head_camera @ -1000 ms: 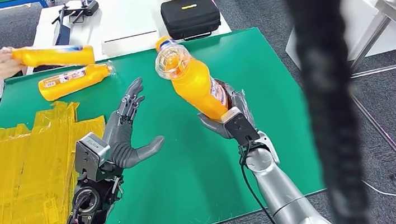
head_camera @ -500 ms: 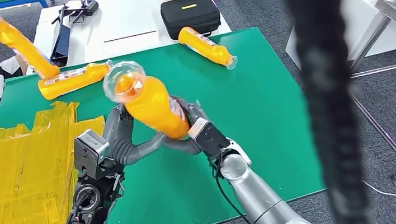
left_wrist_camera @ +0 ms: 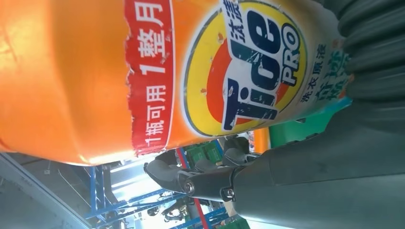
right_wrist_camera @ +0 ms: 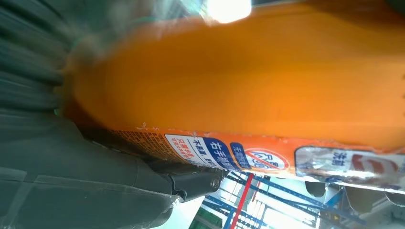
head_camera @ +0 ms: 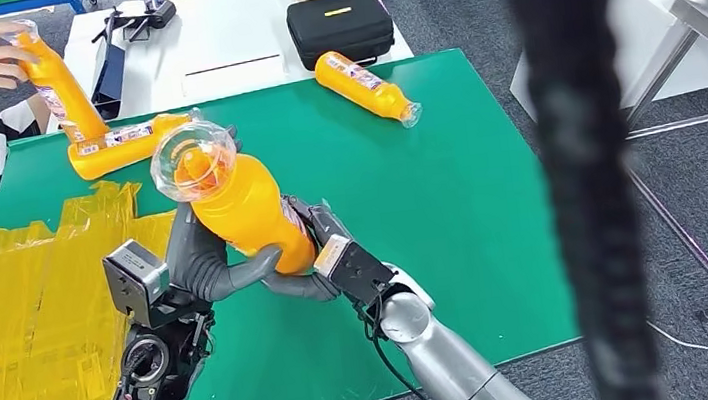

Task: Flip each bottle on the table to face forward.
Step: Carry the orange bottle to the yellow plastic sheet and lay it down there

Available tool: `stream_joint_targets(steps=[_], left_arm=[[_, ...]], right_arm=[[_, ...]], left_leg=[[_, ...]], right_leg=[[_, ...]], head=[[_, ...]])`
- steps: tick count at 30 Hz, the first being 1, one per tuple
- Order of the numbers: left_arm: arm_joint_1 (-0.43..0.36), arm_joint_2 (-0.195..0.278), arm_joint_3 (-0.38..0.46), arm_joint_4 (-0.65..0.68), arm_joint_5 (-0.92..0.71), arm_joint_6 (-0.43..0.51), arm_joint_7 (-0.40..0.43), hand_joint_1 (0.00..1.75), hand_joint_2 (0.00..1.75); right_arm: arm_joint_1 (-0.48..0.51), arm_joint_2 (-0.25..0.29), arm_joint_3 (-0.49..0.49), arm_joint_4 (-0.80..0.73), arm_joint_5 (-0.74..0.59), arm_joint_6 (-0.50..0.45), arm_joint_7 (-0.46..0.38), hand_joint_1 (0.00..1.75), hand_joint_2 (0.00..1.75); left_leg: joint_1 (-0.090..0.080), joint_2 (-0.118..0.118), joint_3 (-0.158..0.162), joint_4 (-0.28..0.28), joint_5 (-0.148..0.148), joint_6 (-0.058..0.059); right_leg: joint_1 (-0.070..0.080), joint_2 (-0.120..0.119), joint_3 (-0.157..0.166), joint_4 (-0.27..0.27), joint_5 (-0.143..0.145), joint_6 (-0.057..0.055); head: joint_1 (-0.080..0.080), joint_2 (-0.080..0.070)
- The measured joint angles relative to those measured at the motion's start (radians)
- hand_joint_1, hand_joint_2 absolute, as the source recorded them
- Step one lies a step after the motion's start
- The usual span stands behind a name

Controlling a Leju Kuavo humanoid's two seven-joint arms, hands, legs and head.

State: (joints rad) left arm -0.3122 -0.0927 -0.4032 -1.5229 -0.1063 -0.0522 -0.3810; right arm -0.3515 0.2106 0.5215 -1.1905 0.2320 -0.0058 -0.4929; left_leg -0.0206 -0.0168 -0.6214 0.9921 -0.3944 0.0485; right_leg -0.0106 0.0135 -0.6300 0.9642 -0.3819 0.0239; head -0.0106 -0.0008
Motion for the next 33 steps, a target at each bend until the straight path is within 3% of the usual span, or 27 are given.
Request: stream_joint_targets(steps=[17, 18, 21, 22, 33], left_arm=[[0.025, 0.0, 0.011, -0.008, 0.034, 0.012, -0.025, 0.0, 1.75], [0.025, 0.0, 0.011, -0.008, 0.035, 0.012, -0.025, 0.21, 1.75], [0.026, 0.0, 0.011, -0.008, 0.039, 0.012, -0.025, 1.47, 1.75], [0.026, 0.0, 0.01, -0.008, 0.04, 0.012, -0.026, 1.69, 1.75], [0.027, 0.0, 0.01, -0.008, 0.085, -0.01, -0.03, 1.75, 1.75]], right_arm=[[0.002, -0.011, 0.024, 0.0, 0.018, -0.024, 0.002, 1.75, 1.75], [0.002, -0.011, 0.024, 0.0, 0.019, -0.026, 0.002, 1.75, 1.75], [0.002, -0.011, 0.025, 0.002, 0.021, -0.029, 0.002, 1.75, 1.75], [0.001, -0.011, 0.025, 0.003, 0.021, -0.03, 0.002, 1.75, 1.75], [0.002, -0.011, 0.028, 0.008, 0.022, -0.033, 0.002, 1.75, 1.75]], left_leg=[[0.0, 0.0, 0.0, 0.0, 0.0, 0.0], [0.0, 0.0, 0.0, 0.0, 0.0, 0.0], [0.0, 0.0, 0.0, 0.0, 0.0, 0.0], [0.0, 0.0, 0.0, 0.0, 0.0, 0.0], [0.0, 0.0, 0.0, 0.0, 0.0, 0.0]], right_leg=[[0.0, 0.0, 0.0, 0.0, 0.0, 0.0], [0.0, 0.0, 0.0, 0.0, 0.0, 0.0], [0.0, 0.0, 0.0, 0.0, 0.0, 0.0], [0.0, 0.0, 0.0, 0.0, 0.0, 0.0], [0.0, 0.0, 0.0, 0.0, 0.0, 0.0]], head=[[0.0, 0.0], [0.0, 0.0], [0.0, 0.0], [0.0, 0.0], [0.0, 0.0]])
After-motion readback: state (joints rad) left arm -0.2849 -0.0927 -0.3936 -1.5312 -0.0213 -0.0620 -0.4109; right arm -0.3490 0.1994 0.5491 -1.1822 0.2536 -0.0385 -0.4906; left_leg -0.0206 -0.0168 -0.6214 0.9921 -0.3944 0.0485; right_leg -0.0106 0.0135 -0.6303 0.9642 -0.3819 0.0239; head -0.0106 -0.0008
